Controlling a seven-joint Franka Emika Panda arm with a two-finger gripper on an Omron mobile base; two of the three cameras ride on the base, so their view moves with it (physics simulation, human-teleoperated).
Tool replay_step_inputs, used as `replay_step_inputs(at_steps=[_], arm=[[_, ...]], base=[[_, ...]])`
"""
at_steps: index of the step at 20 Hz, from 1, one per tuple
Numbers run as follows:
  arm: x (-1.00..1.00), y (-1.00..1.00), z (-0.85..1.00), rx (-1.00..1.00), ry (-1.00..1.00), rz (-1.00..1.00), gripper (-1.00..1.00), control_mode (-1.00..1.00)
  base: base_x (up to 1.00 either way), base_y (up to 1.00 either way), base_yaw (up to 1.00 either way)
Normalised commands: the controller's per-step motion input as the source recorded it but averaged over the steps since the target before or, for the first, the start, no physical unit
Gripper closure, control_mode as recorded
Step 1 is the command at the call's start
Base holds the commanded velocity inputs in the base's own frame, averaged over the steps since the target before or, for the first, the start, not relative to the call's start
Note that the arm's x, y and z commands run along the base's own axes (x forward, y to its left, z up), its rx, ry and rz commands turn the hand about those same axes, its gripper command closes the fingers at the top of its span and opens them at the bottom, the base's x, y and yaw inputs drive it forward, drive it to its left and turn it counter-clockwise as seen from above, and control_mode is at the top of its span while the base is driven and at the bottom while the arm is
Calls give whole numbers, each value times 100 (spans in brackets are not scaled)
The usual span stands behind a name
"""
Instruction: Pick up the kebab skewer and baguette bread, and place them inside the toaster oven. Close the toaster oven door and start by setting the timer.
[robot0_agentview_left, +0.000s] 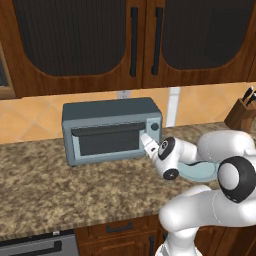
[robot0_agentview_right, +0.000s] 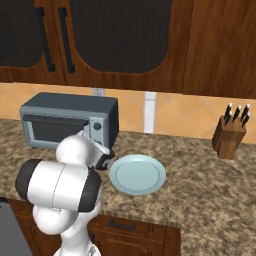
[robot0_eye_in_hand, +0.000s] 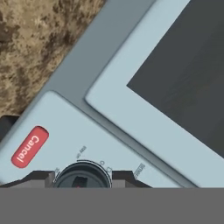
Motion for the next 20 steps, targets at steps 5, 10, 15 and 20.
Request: replay_step_inputs(at_steps=[5,10,15,20], arm=[[0,-3,11,48,0,-3,100,-100],[0,-2,2,56,-1,-8,100,-100],[0,-1,0,60,-1,-13,100,-100],[0,0,0,63,-3,-21,100,-100]], base=[[0,0,0],[0,0,0],[0,0,0],[0,0,0]])
